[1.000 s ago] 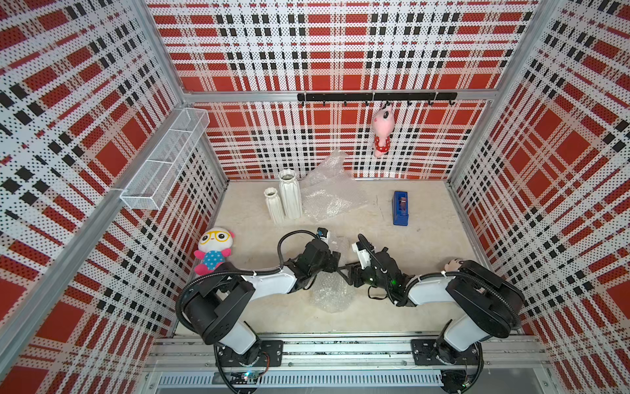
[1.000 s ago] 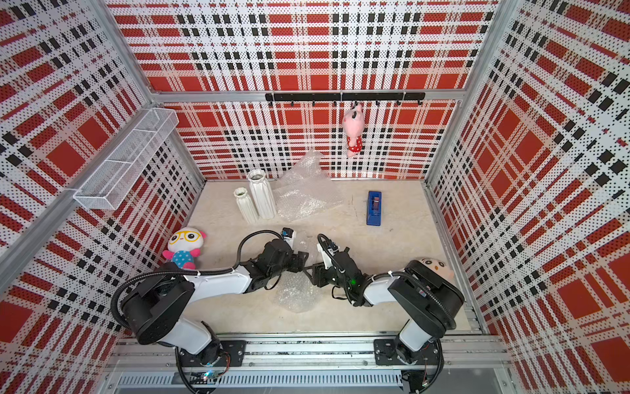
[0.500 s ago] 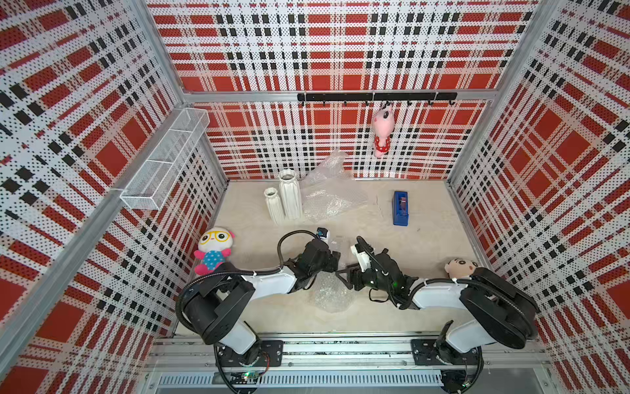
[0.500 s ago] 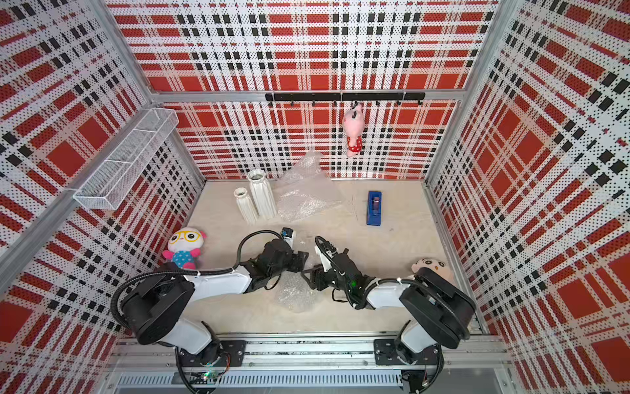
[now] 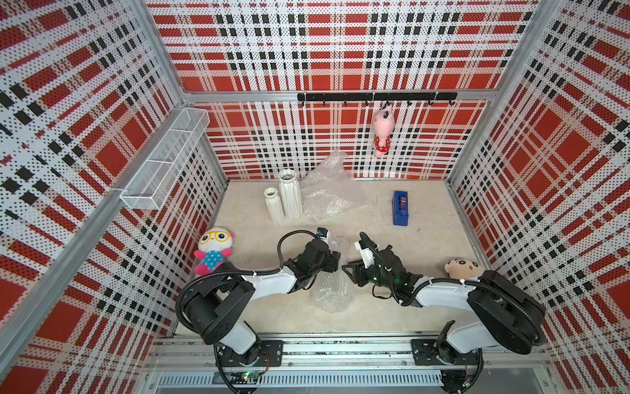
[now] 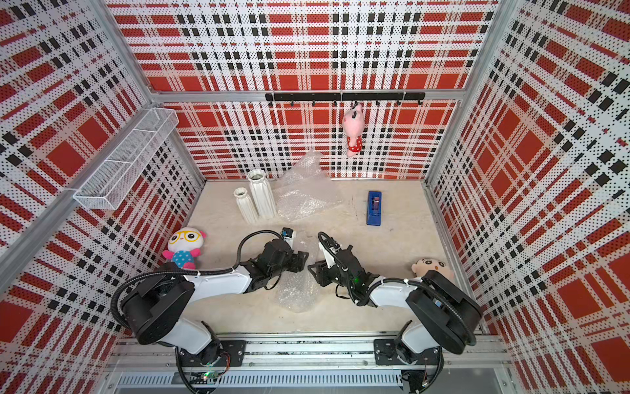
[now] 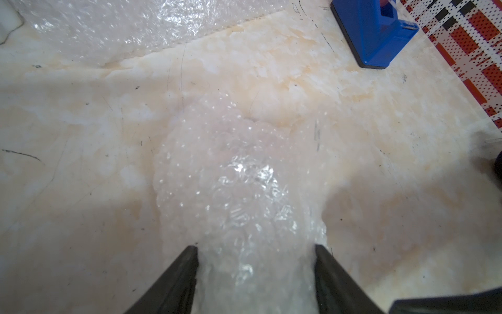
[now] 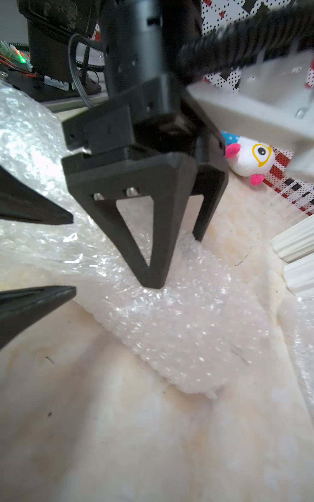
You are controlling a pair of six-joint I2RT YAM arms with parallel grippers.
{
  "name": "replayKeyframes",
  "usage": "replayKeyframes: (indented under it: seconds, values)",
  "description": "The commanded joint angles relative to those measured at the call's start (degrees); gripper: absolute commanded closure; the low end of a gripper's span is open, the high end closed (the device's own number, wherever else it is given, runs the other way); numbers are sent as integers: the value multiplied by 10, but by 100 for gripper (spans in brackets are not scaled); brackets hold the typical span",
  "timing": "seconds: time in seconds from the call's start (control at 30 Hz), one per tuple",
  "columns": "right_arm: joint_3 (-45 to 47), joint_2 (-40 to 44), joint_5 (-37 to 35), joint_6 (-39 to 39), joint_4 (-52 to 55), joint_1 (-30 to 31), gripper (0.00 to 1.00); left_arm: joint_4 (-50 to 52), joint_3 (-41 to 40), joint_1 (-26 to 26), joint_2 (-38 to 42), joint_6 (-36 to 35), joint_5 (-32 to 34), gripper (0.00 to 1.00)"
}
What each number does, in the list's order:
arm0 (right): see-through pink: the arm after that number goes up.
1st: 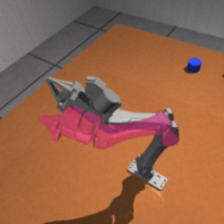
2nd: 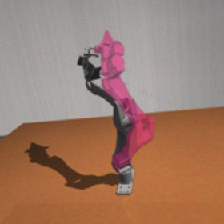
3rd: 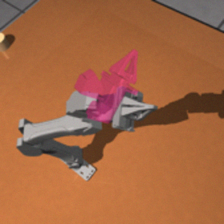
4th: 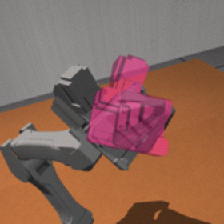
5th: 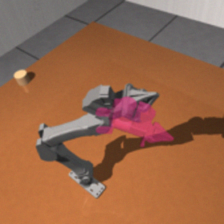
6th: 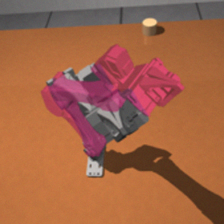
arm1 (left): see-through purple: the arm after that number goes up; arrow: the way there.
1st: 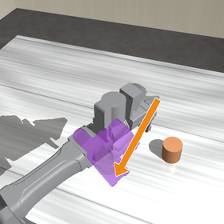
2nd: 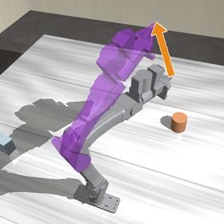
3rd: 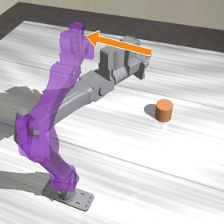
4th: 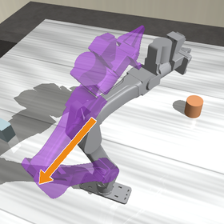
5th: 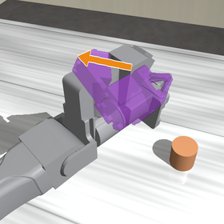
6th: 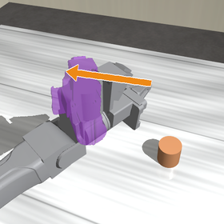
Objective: Wrap vases in bubble wrap
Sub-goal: Stick the tape on the bubble wrap.
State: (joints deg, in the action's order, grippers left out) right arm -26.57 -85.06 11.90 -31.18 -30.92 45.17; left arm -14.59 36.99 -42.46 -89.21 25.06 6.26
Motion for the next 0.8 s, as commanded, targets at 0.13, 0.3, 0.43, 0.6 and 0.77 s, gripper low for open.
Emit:
replayKeyframes:
  seconds: [0.13, 0.3, 0.43, 0.6, 0.77]
  values:
    - [-14, -55, 56, -52, -92, 0, 67, 52, -10, -6, -7, -2, -5, 33]
    - [4, -60, 56, -79, -159, 6, 50, 53, -8, -8, -7, 0, -3, 33]
    - [9, -55, 49, -86, -170, 6, 47, 54, -9, -8, -3, 1, -1, 33]
    - [-4, -69, 44, -77, -158, 11, 44, 52, -10, -8, -1, 7, 0, 33]
    - [-15, -58, 13, -36, -115, 27, 34, 52, -10, -8, 8, 11, -1, 33]
